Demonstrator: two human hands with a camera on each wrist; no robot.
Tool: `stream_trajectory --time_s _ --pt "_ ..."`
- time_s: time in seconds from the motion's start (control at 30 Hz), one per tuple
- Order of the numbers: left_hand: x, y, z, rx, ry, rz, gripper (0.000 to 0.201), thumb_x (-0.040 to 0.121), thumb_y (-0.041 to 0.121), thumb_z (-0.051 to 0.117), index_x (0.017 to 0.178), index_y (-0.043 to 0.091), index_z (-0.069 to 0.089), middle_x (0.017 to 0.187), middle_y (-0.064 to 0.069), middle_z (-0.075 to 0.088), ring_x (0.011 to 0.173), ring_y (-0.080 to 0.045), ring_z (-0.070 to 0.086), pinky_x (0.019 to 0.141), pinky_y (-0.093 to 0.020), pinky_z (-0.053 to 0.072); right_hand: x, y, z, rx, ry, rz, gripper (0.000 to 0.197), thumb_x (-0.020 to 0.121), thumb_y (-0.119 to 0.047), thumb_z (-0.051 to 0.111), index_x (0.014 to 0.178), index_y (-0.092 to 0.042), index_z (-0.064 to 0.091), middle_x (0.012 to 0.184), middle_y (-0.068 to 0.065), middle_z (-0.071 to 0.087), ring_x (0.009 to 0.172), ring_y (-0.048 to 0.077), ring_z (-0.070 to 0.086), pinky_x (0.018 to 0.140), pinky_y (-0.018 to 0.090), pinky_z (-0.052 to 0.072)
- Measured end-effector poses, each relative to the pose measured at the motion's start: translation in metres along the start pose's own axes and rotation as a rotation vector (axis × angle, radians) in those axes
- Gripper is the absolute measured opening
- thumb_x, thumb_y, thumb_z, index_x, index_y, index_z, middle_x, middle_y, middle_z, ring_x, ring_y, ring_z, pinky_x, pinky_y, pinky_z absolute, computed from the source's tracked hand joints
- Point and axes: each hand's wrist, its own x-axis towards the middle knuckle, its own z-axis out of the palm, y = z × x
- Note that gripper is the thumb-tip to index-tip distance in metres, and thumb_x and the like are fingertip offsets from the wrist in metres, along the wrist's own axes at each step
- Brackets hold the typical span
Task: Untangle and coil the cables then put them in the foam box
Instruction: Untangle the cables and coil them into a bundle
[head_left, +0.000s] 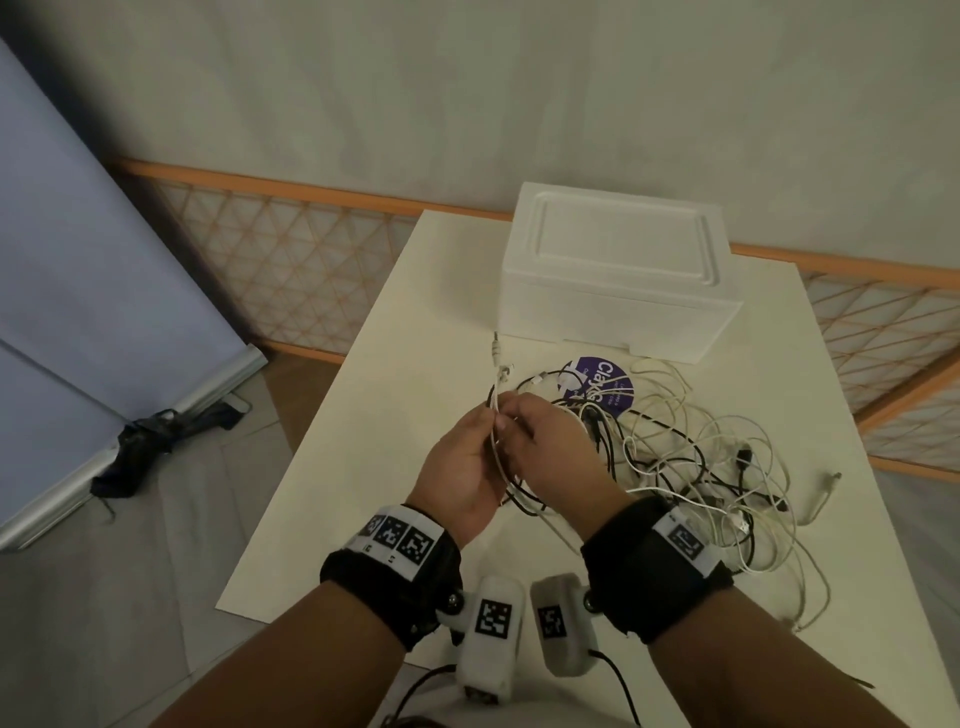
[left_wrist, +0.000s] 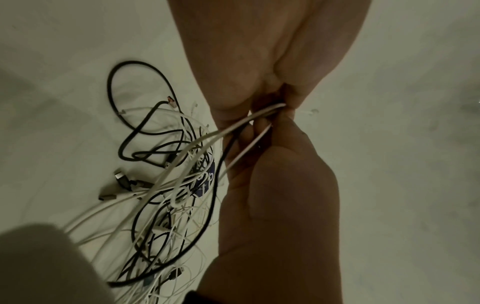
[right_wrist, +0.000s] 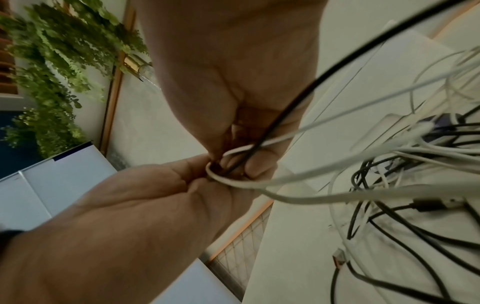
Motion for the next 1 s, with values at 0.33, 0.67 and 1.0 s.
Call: stream_trajectory --time_s 0.33,0.67,1.0 --pt "0.013 -0.004 -0.029 0.018 -0.055 -0.130 0.034 0.103 0.031 0.032 0.088 0.013 0.056 0.103 -0.014 0.067 0.088 -0.024 0.066 0.069 -0.035 0.054 -0.012 0.009 0.009 -0.167 -0.197 0.016 0.024 0.092 -0.040 0.054 0.104 -0.022 0.064 0.091 -0.002 0.066 0.081 0.013 0.061 0.075 0.033 0.050" --pt "0.016 -0.021 -0.028 -0.301 0.016 -0.134 0.036 0.101 0.033 0.038 0.070 0.017 0.048 0.054 0.003 0.046 0.052 -0.012 0.055 0.070 -0.031 0.054 -0.057 0.051 0.020 -0.470 -0.067 -0.077 0.029 0.084 -0.045 0.060 0.094 -0.018 0.062 0.097 0.004 0.062 0.092 0.026 0.058 0.076 0.033 0.042" --pt "0.044 -0.009 -0.085 -0.117 0.479 -0.011 0.032 0.099 0.021 0.032 0.068 0.021 0.037 0.056 0.006 0.024 0.035 -0.008 0.023 0.035 -0.016 0.018 -0.096 0.089 -0.112 -0.634 -0.165 0.371 0.051 0.089 -0.062 0.043 0.069 -0.017 0.054 0.068 -0.003 0.058 0.068 0.016 0.056 0.065 0.031 0.045"
